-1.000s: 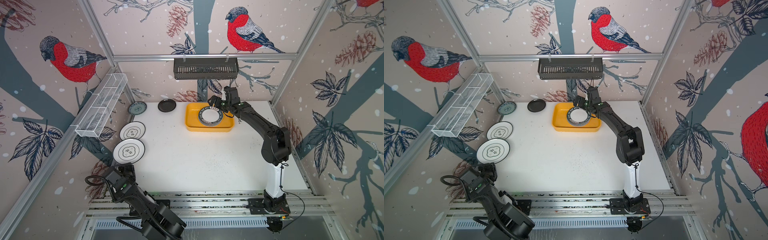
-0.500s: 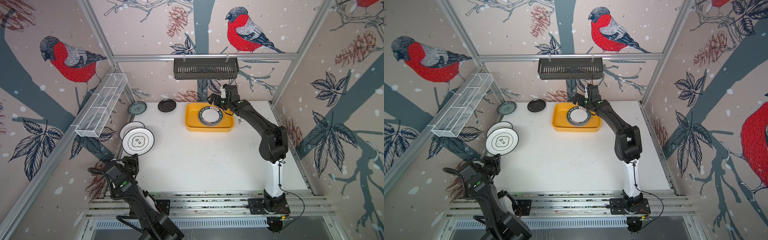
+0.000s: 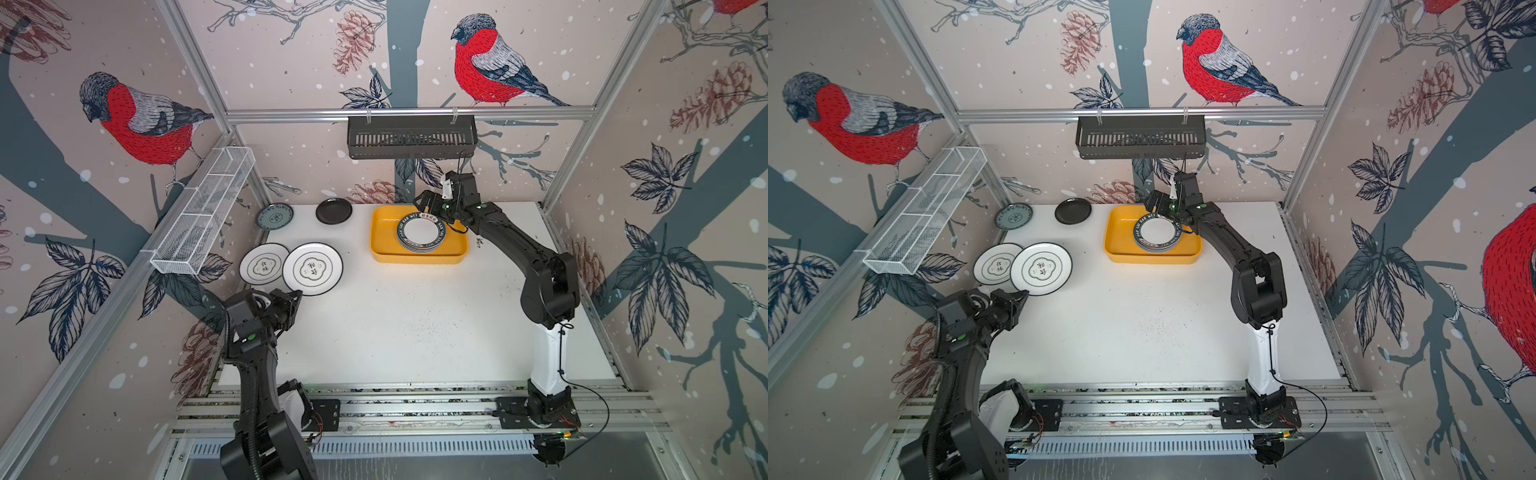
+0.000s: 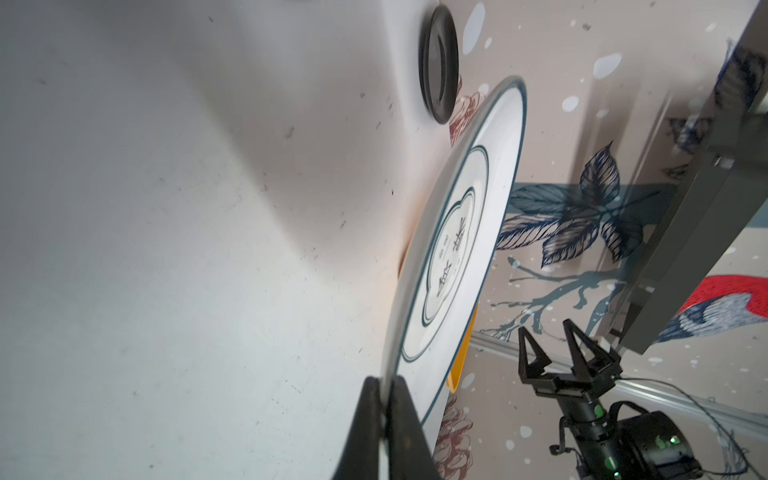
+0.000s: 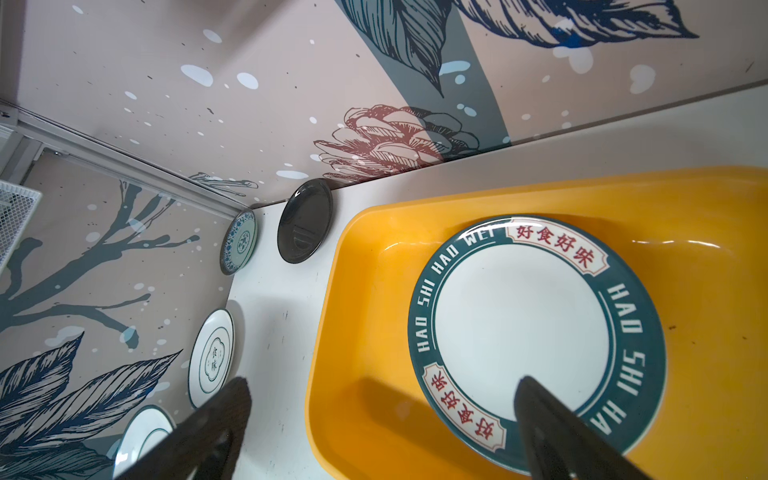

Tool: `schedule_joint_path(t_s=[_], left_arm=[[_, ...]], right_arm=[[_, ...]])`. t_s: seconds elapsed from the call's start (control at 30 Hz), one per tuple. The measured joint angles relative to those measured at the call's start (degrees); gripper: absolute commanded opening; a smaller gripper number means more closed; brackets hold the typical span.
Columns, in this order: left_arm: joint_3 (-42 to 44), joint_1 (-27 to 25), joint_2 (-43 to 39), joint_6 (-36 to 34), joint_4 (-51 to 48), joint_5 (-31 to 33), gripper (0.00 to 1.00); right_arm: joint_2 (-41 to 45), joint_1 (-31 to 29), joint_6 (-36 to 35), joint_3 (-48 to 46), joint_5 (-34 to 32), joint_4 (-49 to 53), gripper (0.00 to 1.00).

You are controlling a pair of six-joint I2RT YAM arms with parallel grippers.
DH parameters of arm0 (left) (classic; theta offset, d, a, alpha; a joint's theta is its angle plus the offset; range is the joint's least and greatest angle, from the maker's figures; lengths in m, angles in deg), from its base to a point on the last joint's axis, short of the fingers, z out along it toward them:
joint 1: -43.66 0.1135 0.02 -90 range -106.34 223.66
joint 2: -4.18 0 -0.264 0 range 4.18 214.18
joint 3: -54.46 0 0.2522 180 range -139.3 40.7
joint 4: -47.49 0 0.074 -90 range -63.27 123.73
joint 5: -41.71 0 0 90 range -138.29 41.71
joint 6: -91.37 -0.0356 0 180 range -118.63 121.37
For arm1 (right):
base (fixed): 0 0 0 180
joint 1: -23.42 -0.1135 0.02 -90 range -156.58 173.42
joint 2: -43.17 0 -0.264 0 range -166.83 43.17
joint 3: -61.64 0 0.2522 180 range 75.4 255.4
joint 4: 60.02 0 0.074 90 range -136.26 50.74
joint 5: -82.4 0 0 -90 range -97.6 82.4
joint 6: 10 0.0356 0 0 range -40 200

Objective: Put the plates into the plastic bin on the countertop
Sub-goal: 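Lift the white plate upright and carry it toward the right gripper with the left gripper, then close the right gripper on the white plate rim while the left gripper holds it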

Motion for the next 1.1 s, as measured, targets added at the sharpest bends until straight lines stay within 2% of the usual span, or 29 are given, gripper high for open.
schedule_joint_path(t_s=[0.2,0.47,0.73,0.87,0.93,1.1], left_arm=[[-0.9,-9.5,7.0,2.9,7.6,1.5,0.0],[-11.3,-17.3,20.5,1.6,13.2,0.7,0.0],[-18.4,-20.9,29.9,0.4,16.6,-1.4,0.0],[-21.0,-21.9,32.6,0.5,18.0,-2.3,0.0],[-21.5,-22.3,33.3,0.8,18.9,-3.1,0.0],[-21.8,-22.3,34.6,0.8,19.8,-3.3,0.0]], right_arm=[[0.1,-0.5,0.3,-1.1,1.3,-1.8,0.99],[2.9,-2.0,1.4,-7.0,4.8,-5.6,1.0],[3.0,-4.6,-0.1,-7.7,10.0,-7.8,1.0],[0.3,-7.0,-1.7,-4.7,10.9,-6.0,1.0],[-1.1,-8.0,-2.6,-2.8,10.9,-4.7,0.96],[-4.4,-8.5,-3.3,1.4,11.4,-2.2,0.78]])
